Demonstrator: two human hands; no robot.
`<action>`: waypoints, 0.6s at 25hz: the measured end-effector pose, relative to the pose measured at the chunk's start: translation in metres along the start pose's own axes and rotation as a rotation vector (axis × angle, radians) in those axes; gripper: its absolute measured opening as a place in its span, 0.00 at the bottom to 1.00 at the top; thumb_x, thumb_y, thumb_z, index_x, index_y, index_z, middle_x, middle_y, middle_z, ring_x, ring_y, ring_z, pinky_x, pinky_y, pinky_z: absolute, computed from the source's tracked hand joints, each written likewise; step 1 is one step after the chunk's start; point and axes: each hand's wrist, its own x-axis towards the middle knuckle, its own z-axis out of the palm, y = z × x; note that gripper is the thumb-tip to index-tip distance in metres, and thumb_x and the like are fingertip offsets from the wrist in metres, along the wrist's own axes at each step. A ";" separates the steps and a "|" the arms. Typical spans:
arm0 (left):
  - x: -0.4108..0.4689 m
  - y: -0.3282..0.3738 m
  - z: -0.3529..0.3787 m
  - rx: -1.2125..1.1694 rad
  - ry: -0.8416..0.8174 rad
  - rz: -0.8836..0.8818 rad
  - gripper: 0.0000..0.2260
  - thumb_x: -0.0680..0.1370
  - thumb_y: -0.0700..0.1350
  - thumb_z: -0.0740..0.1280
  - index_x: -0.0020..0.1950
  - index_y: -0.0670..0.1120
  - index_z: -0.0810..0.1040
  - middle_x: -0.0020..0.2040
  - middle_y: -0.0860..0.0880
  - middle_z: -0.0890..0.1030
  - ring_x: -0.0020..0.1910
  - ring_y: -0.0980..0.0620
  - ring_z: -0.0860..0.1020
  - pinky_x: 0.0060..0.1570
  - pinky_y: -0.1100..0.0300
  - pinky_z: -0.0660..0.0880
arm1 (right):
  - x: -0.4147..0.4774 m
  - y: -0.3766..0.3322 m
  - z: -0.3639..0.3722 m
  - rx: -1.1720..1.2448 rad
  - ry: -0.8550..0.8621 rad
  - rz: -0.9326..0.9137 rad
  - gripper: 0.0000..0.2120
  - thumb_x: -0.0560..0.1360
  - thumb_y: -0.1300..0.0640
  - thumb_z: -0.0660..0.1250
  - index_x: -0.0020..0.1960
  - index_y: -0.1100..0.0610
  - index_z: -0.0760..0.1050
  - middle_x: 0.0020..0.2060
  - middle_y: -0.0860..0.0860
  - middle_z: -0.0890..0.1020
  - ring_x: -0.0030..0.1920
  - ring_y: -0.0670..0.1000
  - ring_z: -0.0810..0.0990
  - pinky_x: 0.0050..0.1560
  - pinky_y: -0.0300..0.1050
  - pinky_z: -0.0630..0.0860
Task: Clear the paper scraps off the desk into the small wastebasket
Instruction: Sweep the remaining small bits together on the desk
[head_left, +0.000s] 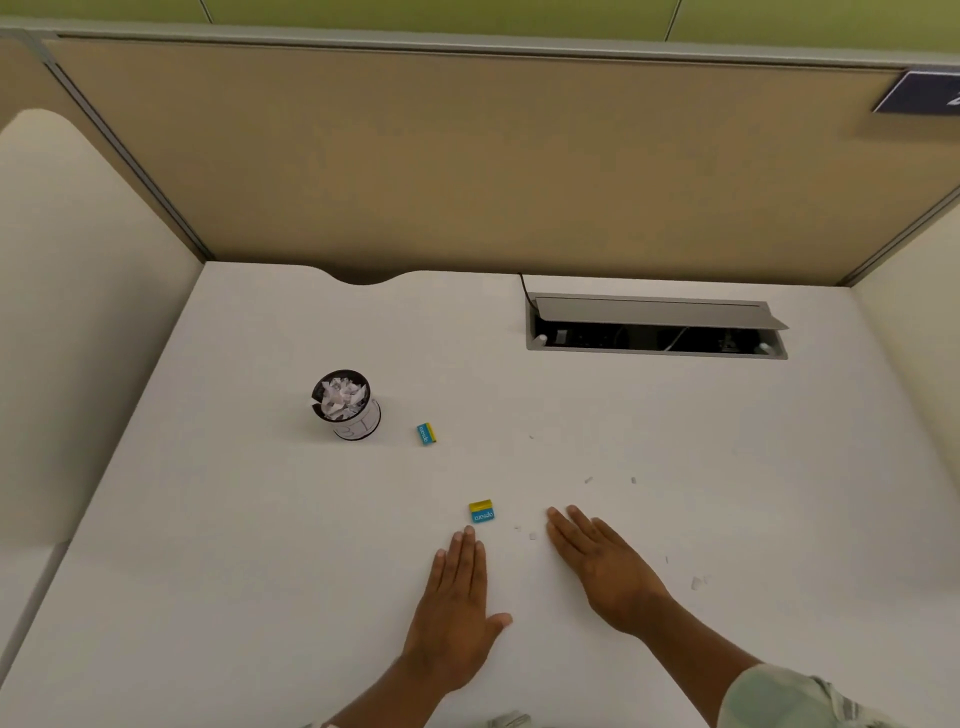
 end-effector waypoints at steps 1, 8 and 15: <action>-0.001 0.008 0.002 0.000 -0.012 0.018 0.42 0.79 0.68 0.47 0.81 0.42 0.33 0.80 0.44 0.28 0.80 0.46 0.29 0.76 0.52 0.27 | -0.005 0.003 0.002 0.007 -0.005 0.004 0.40 0.69 0.62 0.30 0.82 0.51 0.37 0.81 0.43 0.35 0.80 0.51 0.34 0.79 0.48 0.35; 0.023 0.053 -0.010 -0.012 -0.040 0.124 0.39 0.81 0.67 0.47 0.82 0.44 0.36 0.82 0.48 0.33 0.80 0.49 0.31 0.76 0.54 0.25 | -0.010 0.010 -0.014 0.151 0.080 0.141 0.37 0.77 0.69 0.50 0.83 0.52 0.44 0.80 0.42 0.40 0.81 0.47 0.41 0.81 0.46 0.49; 0.118 0.065 -0.081 -0.070 0.106 0.089 0.32 0.84 0.61 0.50 0.83 0.45 0.52 0.84 0.46 0.51 0.83 0.48 0.47 0.79 0.56 0.42 | 0.017 0.049 -0.048 0.269 0.156 0.519 0.28 0.85 0.53 0.48 0.82 0.57 0.44 0.83 0.54 0.45 0.82 0.57 0.45 0.81 0.52 0.54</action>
